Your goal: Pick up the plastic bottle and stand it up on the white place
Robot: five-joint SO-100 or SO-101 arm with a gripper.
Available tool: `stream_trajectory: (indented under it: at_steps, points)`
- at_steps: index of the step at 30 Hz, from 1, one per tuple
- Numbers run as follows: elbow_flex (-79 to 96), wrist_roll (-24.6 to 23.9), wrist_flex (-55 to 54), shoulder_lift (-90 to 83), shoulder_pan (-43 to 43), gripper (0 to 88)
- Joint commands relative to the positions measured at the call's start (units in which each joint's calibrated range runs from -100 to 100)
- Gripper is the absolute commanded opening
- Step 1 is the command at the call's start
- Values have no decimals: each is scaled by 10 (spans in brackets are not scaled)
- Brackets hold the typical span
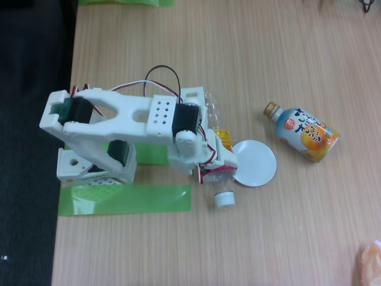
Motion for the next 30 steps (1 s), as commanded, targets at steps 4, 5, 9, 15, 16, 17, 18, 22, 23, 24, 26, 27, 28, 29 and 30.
stream_trajectory:
  at_steps: [4,5,9,15,16,17,18,22,23,24,26,27,28,29,30]
  points:
    - [37,2,-50,1,-5,380]
    - [42,3,-62,2,-5,379]
    - [43,3,-87,30,-5,377]
    - [-5,-1,-88,120,1,377]
    - [-19,-1,-88,135,1,377]
    - [-34,-1,-88,150,1,377]
    - [-48,-1,-88,164,1,377]
    - [-110,-1,-88,216,5,377]
    - [-123,-1,-88,228,10,377]
    - [-133,-1,-88,240,13,377]
    - [-150,-1,-88,261,21,377]
    - [-159,-1,-88,271,27,377]
    - [-167,0,-88,282,33,377]
    - [-174,0,-87,290,37,377]
    - [-181,1,-85,298,41,377]
